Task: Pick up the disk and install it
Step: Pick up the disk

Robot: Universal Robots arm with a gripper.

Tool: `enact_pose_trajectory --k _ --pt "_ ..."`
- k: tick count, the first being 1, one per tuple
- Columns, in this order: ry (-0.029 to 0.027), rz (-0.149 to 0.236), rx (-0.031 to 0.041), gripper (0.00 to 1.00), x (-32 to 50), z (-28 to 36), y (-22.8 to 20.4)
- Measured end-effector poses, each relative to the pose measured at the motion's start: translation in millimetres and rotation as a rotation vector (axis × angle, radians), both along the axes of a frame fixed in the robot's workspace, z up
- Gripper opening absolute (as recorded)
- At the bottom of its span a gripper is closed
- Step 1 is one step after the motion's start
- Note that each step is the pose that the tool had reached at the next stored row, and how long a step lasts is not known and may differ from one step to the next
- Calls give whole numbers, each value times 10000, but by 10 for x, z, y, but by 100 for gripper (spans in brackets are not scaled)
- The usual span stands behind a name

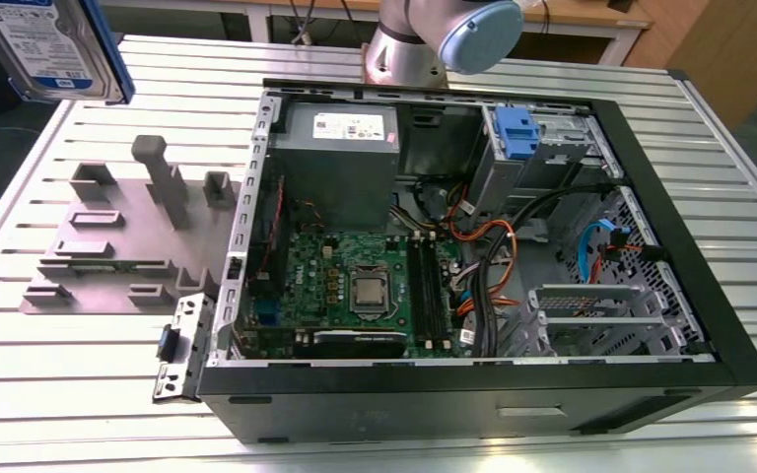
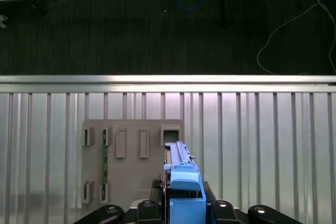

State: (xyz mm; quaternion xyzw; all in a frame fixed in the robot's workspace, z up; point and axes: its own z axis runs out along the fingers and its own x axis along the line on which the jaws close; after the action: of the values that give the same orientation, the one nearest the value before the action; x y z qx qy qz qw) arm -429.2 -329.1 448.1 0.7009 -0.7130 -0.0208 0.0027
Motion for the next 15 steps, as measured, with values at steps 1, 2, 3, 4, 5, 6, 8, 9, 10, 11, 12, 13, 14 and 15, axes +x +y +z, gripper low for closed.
enact_pose_trajectory --k 1,2,3,4,5,6,8,9,10,11,12,13,14,15 --pt "0 0 0 36 0 3 0" --pt "0 0 0 36 0 6 0" --pt "0 1 0 36 0 9 0" --pt "1 0 0 36 0 11 0" --pt "1 0 0 36 0 13 0" --pt "-1 0 0 36 0 14 0" --pt "1 0 0 36 0 18 0" --pt "0 0 0 36 0 21 0" --pt "0 0 0 36 0 21 0" --pt "0 0 0 36 0 22 0" --pt "1 1 0 36 0 23 0" --pt "1 1 0 36 0 23 0" --pt "1 0 0 36 0 24 0" --pt "0 0 0 36 0 24 0"
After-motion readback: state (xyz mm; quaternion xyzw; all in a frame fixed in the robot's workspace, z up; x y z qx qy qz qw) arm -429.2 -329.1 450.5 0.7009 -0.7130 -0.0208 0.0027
